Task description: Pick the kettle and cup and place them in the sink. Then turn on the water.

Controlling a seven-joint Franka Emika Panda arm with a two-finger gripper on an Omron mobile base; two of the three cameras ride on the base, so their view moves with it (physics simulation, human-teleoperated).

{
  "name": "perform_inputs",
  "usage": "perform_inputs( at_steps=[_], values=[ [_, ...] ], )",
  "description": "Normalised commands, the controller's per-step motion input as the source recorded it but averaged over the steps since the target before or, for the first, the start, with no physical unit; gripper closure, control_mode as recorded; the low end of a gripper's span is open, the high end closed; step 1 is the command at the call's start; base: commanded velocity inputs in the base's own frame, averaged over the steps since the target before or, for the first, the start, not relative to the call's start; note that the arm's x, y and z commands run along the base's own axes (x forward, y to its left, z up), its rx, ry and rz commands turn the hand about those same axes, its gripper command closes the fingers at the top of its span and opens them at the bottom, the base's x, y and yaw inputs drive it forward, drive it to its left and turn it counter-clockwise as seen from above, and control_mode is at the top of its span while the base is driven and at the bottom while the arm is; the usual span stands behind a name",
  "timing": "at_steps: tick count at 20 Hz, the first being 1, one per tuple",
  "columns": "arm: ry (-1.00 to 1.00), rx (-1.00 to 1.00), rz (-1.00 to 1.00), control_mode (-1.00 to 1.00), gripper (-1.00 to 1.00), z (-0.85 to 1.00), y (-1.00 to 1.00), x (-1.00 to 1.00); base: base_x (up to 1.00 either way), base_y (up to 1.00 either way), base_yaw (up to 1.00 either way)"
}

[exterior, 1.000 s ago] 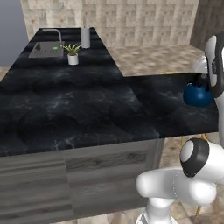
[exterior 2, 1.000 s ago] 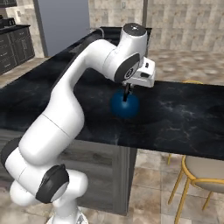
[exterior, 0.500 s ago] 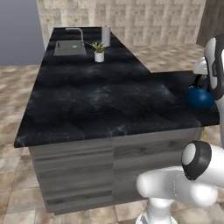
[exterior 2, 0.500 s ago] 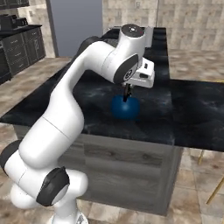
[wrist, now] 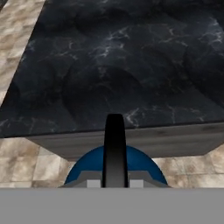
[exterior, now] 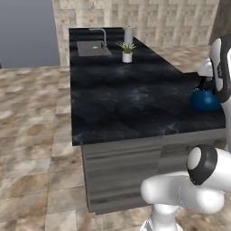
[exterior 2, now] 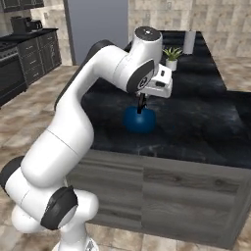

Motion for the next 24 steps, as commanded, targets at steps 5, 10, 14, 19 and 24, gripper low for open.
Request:
perform_inputs(
  at_steps=[5,10,14,19,24],
  values=[
    [0.00,0.00,0.00,1.00,1.00,0.00,0.00,0.00,-0.18,0.79,-0.10],
    [0.00,0.00,0.00,1.00,1.00,0.00,0.00,0.00,-0.22,0.81,-0.21],
    [0.00,0.00,0.00,1.00,1.00,0.00,0.00,0.00,-0.28,1.00,-0.34],
    [0.00,0.00,0.00,1.00,1.00,0.00,0.00,0.00,-0.50,1.00,-0.38],
    [0.00,0.00,0.00,1.00,1.00,0.00,0.00,0.00,-0.45,0.98,-0.40]
  ],
)
